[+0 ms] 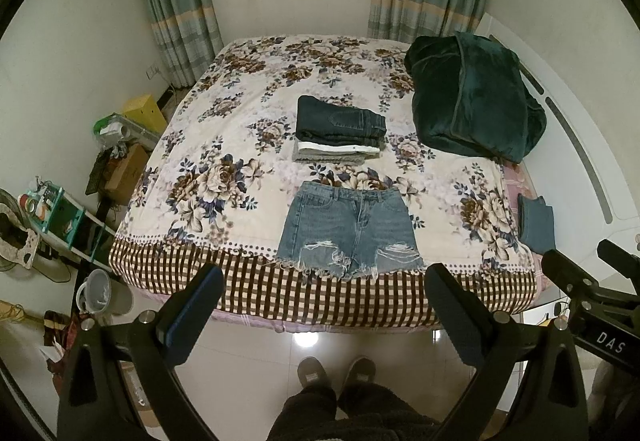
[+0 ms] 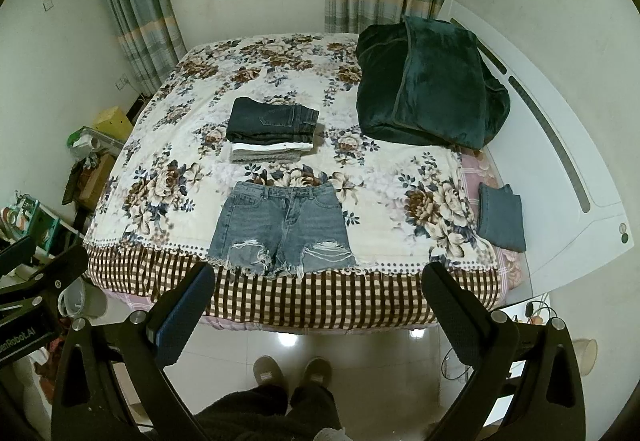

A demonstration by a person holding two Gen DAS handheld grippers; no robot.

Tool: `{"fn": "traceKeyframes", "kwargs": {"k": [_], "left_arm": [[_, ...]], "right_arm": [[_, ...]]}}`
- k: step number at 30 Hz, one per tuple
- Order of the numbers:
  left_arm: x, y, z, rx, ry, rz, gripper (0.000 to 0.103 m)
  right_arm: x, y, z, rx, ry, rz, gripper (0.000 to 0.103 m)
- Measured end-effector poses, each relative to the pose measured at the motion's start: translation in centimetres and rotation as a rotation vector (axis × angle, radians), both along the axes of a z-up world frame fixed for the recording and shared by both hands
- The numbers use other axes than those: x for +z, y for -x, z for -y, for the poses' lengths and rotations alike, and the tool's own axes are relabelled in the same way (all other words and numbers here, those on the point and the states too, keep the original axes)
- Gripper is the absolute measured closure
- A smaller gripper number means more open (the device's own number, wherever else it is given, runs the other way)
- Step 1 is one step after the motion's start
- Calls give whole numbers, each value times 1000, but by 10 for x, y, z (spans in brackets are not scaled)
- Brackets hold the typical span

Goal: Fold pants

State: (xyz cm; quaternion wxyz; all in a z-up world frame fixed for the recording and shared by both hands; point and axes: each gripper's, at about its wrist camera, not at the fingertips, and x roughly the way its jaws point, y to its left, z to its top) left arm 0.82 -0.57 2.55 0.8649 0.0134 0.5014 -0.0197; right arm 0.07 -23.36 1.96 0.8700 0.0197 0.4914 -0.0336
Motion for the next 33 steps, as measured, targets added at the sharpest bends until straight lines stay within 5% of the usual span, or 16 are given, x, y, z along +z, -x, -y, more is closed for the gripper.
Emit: {"fn": "traceKeyframes", "kwargs": {"k": [33], "left_arm": [[0,-19,16,-12,12,-6,0]], "right_arm": [[-9,0,5,-16,1,-29,0]]}}
